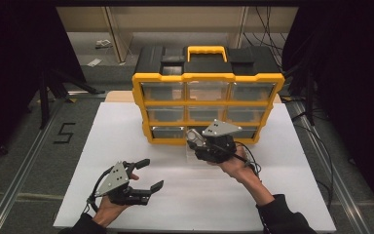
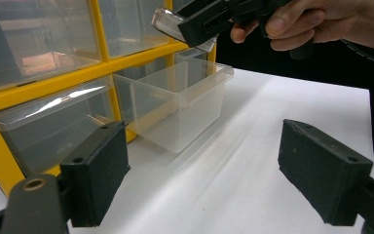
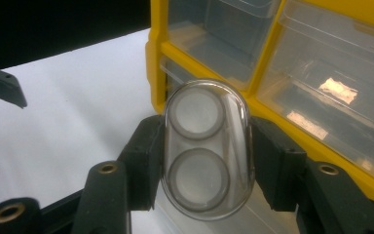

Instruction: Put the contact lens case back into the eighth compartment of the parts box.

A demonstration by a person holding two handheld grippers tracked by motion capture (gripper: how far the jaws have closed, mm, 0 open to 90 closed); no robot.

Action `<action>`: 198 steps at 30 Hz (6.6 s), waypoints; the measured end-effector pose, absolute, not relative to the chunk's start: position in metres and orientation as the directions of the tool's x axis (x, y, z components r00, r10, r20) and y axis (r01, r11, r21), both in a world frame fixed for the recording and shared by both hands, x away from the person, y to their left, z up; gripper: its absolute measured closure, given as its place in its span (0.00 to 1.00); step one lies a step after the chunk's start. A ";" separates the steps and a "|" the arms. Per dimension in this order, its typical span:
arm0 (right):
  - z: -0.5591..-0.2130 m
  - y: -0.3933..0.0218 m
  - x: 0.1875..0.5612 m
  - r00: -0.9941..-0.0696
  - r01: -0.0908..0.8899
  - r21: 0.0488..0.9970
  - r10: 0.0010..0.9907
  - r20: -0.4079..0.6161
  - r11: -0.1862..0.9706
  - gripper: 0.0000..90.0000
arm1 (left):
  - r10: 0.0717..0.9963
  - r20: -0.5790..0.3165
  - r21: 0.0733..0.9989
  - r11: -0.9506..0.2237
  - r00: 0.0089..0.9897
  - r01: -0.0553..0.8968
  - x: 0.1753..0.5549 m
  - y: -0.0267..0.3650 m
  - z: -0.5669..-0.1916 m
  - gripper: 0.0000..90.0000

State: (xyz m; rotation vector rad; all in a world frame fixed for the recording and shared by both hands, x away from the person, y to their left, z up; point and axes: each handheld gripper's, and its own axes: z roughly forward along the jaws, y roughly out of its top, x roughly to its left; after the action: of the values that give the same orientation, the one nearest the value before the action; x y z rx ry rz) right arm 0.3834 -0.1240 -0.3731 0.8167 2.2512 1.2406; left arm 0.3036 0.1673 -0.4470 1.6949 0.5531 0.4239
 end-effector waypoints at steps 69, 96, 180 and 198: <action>-0.397 -0.106 0.413 -0.700 0.409 0.753 0.707 -0.103 0.515 0.55 | 0.573 -0.020 0.981 -0.147 0.820 0.126 0.303 0.168 -0.447 0.20; -0.391 -0.107 0.410 -0.702 0.405 0.760 0.706 -0.098 0.508 0.53 | 0.573 -0.016 0.980 -0.152 0.820 0.126 0.302 0.168 -0.447 0.20; -0.375 -0.114 0.348 -0.781 0.296 0.857 0.623 -0.036 0.421 0.29 | 0.573 -0.014 0.982 -0.144 0.819 0.118 0.301 0.169 -0.446 0.20; -0.386 -0.120 0.339 -0.786 0.286 0.874 0.618 -0.022 0.394 0.29 | 0.574 -0.014 0.983 -0.144 0.819 0.118 0.301 0.170 -0.446 0.20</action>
State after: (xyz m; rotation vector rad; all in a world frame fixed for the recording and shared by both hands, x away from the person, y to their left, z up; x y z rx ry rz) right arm 0.3394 -0.1199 -0.3859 0.7847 2.3136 1.3486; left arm 0.3010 0.1695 -0.4460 1.6918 0.5448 0.4313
